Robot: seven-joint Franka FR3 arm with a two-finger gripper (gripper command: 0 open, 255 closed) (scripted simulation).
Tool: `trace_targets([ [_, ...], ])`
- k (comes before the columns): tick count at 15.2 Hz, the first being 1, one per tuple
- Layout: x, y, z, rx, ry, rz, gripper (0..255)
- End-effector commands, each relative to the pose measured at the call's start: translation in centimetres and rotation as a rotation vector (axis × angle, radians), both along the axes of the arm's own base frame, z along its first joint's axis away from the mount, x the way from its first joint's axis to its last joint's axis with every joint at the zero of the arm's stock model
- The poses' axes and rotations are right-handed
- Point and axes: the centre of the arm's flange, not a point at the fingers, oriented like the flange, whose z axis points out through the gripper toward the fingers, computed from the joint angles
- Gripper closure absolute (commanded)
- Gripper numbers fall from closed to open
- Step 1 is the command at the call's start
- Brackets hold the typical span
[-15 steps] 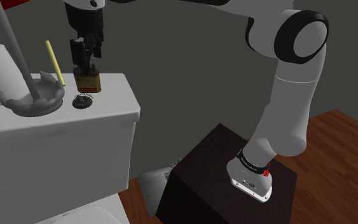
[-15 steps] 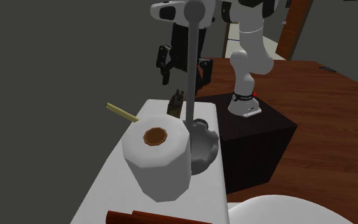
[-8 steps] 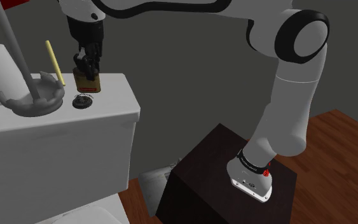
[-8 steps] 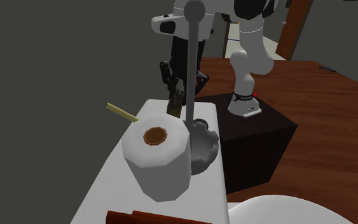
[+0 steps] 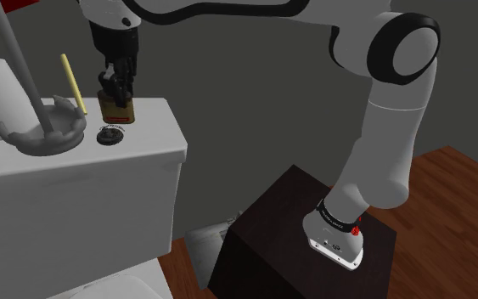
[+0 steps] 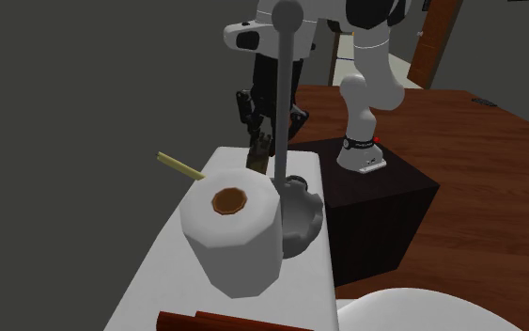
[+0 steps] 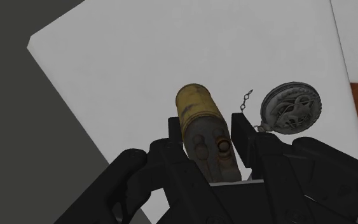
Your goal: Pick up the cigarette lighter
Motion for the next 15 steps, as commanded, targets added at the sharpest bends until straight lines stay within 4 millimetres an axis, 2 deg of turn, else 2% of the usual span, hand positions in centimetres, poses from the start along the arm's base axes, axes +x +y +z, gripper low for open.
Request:
trace_targets([
  [1, 0.0, 0.0, 0.5, 0.000, 0.001, 0.001, 255],
  [15, 0.0, 0.0, 7.9, 0.000, 0.001, 0.001, 255],
])
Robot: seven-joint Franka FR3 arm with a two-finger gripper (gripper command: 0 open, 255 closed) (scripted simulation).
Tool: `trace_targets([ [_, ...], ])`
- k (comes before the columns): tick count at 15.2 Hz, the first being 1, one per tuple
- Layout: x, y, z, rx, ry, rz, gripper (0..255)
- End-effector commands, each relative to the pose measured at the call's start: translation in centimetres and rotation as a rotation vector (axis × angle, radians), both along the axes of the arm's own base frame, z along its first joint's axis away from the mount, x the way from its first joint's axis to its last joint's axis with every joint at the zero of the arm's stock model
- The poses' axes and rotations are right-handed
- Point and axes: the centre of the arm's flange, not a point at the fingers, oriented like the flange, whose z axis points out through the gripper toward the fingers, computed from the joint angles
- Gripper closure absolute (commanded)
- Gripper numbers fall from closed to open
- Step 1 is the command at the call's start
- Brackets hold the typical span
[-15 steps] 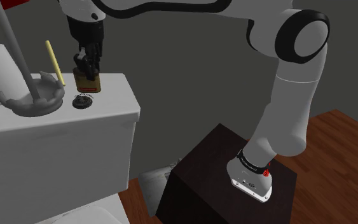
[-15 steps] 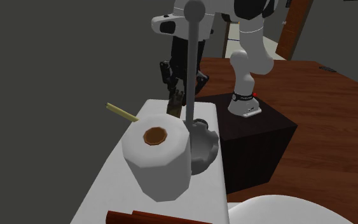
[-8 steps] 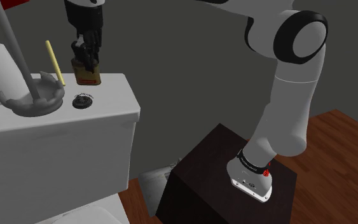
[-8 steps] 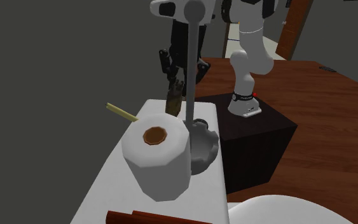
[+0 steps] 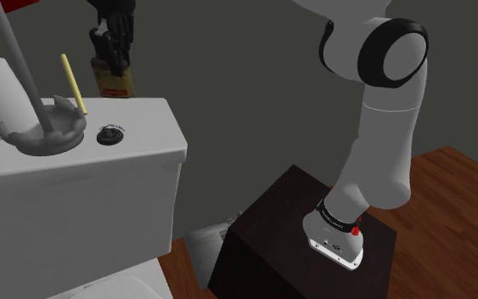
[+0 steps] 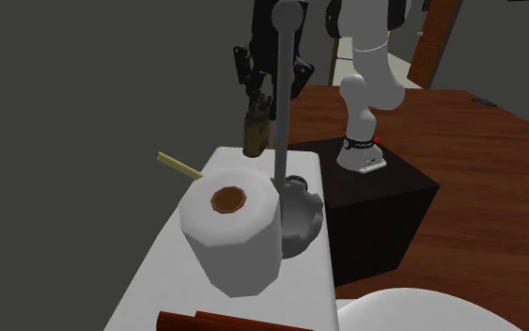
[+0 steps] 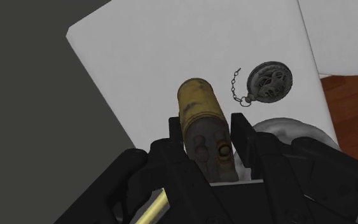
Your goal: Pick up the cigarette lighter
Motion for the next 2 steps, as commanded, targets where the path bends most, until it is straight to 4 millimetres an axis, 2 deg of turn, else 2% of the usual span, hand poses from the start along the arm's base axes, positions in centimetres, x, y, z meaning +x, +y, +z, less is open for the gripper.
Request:
trace_targets([
  [1, -0.03, -0.01, 0.62, 0.000, 0.000, 0.000, 255],
  [2, -0.03, -0.01, 0.61, 0.000, 0.000, 0.000, 255],
])
